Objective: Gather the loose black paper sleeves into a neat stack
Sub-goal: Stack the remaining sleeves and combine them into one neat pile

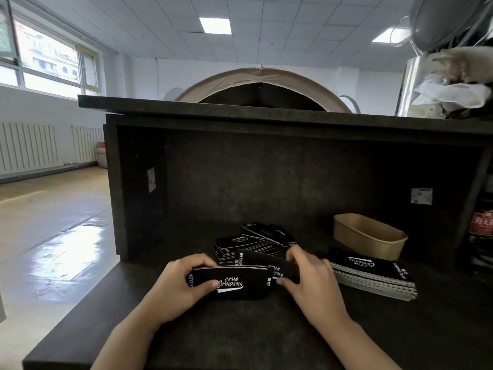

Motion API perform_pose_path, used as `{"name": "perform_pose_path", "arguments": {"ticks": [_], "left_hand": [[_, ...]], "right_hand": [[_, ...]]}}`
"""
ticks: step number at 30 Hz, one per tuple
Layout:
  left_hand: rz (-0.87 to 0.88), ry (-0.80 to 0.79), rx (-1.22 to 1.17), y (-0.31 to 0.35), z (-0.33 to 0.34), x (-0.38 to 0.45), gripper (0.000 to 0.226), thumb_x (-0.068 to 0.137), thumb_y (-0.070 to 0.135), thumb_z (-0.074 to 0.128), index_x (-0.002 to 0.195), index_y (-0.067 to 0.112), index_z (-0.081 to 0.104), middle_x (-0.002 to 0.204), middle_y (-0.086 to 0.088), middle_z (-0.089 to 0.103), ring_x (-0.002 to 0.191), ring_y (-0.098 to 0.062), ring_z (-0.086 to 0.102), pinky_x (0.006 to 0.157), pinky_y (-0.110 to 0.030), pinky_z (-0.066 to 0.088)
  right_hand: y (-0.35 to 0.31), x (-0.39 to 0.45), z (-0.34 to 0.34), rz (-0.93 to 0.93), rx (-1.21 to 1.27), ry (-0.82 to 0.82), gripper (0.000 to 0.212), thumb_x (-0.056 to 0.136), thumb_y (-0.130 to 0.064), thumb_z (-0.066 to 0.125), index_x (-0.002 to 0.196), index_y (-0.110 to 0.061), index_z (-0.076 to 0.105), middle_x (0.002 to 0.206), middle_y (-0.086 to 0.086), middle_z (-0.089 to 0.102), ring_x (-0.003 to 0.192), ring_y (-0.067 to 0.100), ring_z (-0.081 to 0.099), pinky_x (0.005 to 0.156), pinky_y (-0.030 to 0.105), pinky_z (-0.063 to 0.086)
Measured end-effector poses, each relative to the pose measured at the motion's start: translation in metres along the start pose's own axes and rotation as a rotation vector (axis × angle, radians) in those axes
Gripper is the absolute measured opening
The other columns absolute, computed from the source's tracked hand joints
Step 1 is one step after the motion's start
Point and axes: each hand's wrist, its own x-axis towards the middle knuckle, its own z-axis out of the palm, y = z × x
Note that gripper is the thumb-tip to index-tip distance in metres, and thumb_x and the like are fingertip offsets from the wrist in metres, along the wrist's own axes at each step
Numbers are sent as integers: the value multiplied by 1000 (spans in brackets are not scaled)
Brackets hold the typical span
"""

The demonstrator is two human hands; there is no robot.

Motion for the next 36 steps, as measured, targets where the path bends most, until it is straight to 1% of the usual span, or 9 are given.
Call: {"name": "perform_pose_path", "arguments": {"ticks": [2, 4, 7, 10, 14, 17, 22, 25, 36], "left_hand": [[-3, -2, -11, 0, 0, 0, 14, 80, 21, 78, 87, 29, 68, 88, 12, 72, 84, -5, 68, 75, -22, 53], [-10, -5, -18, 0, 1, -1, 18, 80, 20, 78, 90, 30, 67, 90, 13, 72, 86, -5, 68, 77, -23, 53], [-10, 13, -69, -2, 4, 0, 41, 77, 16, 80, 111, 31, 61, 106, 17, 69, 101, 1, 65, 88, -18, 51], [28, -5, -84, 0, 9, 1, 60, 78, 15, 79, 129, 31, 52, 124, 19, 62, 116, 7, 57, 100, -14, 44], [71, -47, 0, 6, 13, 2, 23, 83, 22, 74, 103, 32, 68, 98, 20, 71, 94, -1, 66, 81, -23, 53], [54, -40, 7, 7, 13, 2, 10, 83, 25, 75, 88, 31, 68, 86, 15, 71, 82, -7, 67, 73, -31, 54], [71, -35, -5, 6, 12, 1, 12, 82, 25, 75, 86, 32, 67, 85, 15, 70, 82, -8, 67, 71, -28, 54], [83, -34, 1, 4, 11, 1, 10, 82, 26, 76, 87, 30, 67, 85, 13, 70, 82, -7, 67, 73, -25, 53], [46, -57, -14, 4, 6, 1, 8, 83, 25, 74, 84, 30, 68, 82, 14, 70, 80, -4, 67, 70, -16, 49]], "right_hand": [[6, 1, 1, 61, 165, 41, 29, 82, -22, 74, 89, -36, 49, 83, -18, 59, 72, -4, 55, 75, 13, 40], [15, 4, 1, 156, 392, 35, 25, 87, -8, 66, 86, -32, 58, 85, -15, 65, 82, -4, 61, 72, 9, 41], [17, 7, 0, 219, 624, -23, 31, 92, 3, 53, 87, -25, 65, 89, -8, 69, 91, -5, 62, 81, 20, 46], [9, 6, 4, 173, 794, -210, 28, 99, -14, 45, 90, -23, 70, 93, -3, 70, 91, 3, 64, 85, 28, 47], [-3, -1, 2, 147, 951, -397, 35, 99, -40, 38, 94, -26, 70, 98, -2, 72, 95, 7, 66, 83, 21, 49], [-6, -4, -2, 93, 860, -406, 34, 100, -39, 35, 101, -25, 65, 98, -5, 70, 96, 3, 65, 82, 14, 46], [10, -2, 7, 53, 193, -44, 21, 102, -32, 37, 112, -28, 55, 109, -13, 59, 104, 3, 56, 91, 23, 45], [15, -5, 14, 64, -133, -153, 34, 101, -36, 38, 131, -23, 44, 124, -5, 55, 115, 12, 53, 98, 27, 40], [14, -3, 10, 196, -42, -236, 54, 82, -54, 60, 130, -37, 43, 123, -11, 51, 123, 12, 42, 102, 34, 25]]}}
